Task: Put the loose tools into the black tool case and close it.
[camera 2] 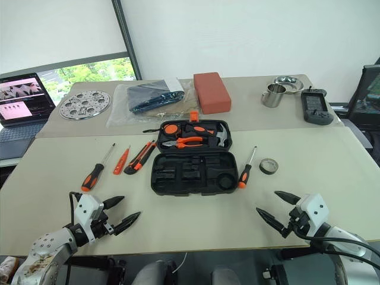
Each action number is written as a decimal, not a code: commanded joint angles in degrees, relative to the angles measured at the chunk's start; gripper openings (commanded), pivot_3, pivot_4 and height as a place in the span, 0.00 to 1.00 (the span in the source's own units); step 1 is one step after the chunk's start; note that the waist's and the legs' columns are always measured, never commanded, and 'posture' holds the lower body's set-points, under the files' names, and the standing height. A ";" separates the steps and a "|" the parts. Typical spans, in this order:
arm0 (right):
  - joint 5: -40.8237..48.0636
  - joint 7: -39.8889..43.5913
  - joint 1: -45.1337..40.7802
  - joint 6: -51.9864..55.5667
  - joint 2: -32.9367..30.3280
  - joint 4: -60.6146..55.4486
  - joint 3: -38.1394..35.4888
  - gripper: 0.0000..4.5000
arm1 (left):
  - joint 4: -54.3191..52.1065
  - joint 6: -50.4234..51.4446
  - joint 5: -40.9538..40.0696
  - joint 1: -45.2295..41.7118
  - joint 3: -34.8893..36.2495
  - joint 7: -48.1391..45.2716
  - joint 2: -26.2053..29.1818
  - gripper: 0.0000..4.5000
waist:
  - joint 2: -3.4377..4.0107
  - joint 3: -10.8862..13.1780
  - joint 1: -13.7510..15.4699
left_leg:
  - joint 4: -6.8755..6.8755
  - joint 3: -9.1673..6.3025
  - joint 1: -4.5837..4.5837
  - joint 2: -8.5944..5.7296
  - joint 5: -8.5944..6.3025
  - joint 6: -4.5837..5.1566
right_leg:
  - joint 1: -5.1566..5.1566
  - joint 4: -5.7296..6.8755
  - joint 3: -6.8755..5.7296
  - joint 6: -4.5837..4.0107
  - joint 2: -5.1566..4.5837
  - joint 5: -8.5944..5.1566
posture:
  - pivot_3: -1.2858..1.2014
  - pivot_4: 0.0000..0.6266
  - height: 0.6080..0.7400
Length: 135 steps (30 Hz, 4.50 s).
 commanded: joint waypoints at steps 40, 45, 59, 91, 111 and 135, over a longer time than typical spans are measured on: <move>10.84 -5.35 -25.59 24.23 1.51 -29.11 18.70 1.00 | 14.06 15.39 4.77 -18.59 8.22 18.81 1.90 0.84 | -0.31 0.05 1.08 | -0.03 -0.16 -0.13 0.19 0.21 0.17 | -0.10 0.02 -0.24 -0.06 0.12 0.04 | 0.52 0.24 1.00; 9.29 -7.08 -24.52 23.63 1.40 -28.07 17.33 1.00 | 17.12 13.91 3.92 -20.60 10.19 17.44 2.80 0.45 | -0.31 0.05 0.64 | -0.02 -0.16 -0.10 0.25 0.24 0.14 | -0.11 0.10 -0.25 -0.09 0.18 0.03 | 0.52 0.24 1.00; 8.70 -6.83 -19.52 22.99 -2.76 -24.54 5.87 1.00 | 18.80 1.10 -0.81 -41.13 0.98 -11.10 7.36 0.22 | -0.38 0.10 1.53 | -0.01 -0.05 -0.22 0.01 0.28 0.09 | -0.15 0.08 -0.46 -0.07 0.27 0.03 | 0.52 0.24 1.00; 7.40 -14.21 -12.02 28.76 -3.82 -29.52 1.36 1.00 | 81.45 -32.34 27.65 -82.42 -21.52 -28.56 -10.29 0.22 | -0.13 0.04 0.68 | 0.74 -0.09 -0.92 -0.13 0.25 0.22 | -0.87 0.48 -0.17 0.07 0.71 -0.02 | 0.52 0.24 1.00; 6.75 -14.22 -12.94 28.18 -3.74 -28.49 1.61 1.00 | 83.30 -31.96 32.40 -82.21 -22.88 -29.57 -8.68 0.22 | -0.07 0.01 0.61 | 0.85 -0.10 -0.79 -0.12 0.31 0.12 | -0.87 0.80 -0.13 0.06 0.77 -0.02 | 0.52 0.24 1.00; 6.69 -13.90 -12.30 27.60 -3.28 -28.48 1.56 1.00 | 82.86 -33.17 31.93 -86.98 -18.85 -24.02 -8.91 0.99 | 0.00 -0.04 0.66 | 0.91 -0.23 -0.83 -0.13 0.32 0.12 | -0.90 0.99 -0.14 0.06 0.83 -0.02 | 0.52 0.24 1.00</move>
